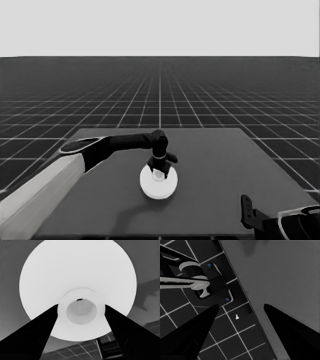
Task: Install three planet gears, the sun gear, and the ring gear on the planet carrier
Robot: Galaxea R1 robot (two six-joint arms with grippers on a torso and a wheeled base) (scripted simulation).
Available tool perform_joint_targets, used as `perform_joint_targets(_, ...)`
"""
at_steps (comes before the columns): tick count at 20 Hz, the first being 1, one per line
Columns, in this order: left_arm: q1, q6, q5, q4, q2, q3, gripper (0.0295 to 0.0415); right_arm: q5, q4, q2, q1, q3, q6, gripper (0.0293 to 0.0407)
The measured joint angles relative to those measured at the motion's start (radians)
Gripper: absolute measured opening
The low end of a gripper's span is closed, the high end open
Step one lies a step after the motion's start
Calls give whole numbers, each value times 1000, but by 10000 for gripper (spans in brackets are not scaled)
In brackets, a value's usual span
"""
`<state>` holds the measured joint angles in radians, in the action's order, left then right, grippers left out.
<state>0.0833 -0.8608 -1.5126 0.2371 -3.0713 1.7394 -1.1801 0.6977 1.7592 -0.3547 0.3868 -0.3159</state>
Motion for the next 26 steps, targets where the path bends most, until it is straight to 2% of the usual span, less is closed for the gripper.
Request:
perform_joint_targets(4, 0, 35, 0, 0, 0, 0, 351, 0, 0, 0, 0, 0, 0, 385)
perform_joint_targets(5, 0, 40, 0, 0, 0, 0, 374, 0, 0, 0, 0, 0, 0, 385)
perform_joint_targets(6, -1, 43, 0, 0, 0, 0, 381, 0, 0, 0, 0, 0, 0, 385)
perform_joint_targets(7, -1, 45, 0, 0, 0, 0, 384, 0, 0, 0, 0, 0, 0, 385)
perform_joint_targets(14, -1, 47, 0, 0, 0, 0, 385, 0, 0, 0, 0, 0, 0, 385)
perform_joint_targets(15, -41, -182, -11, -37, 8, -29, 386, 0, 0, 0, 0, 0, 0, 385)
perform_joint_targets(17, -90, -397, -21, -73, 12, -48, 385, 0, 0, 0, 0, 0, 0, 385)
perform_joint_targets(24, -112, -506, -27, -92, 12, -53, 385, 0, 0, 0, 0, 0, 0, 385)
perform_joint_targets(25, -198, -24, 320, -25, 278, -497, 408, -287, -255, 213, 266, 85, -477, 392)
perform_joint_targets(26, -294, 455, 534, 15, 676, -837, 414, -358, -425, 389, 393, 240, -780, 392)
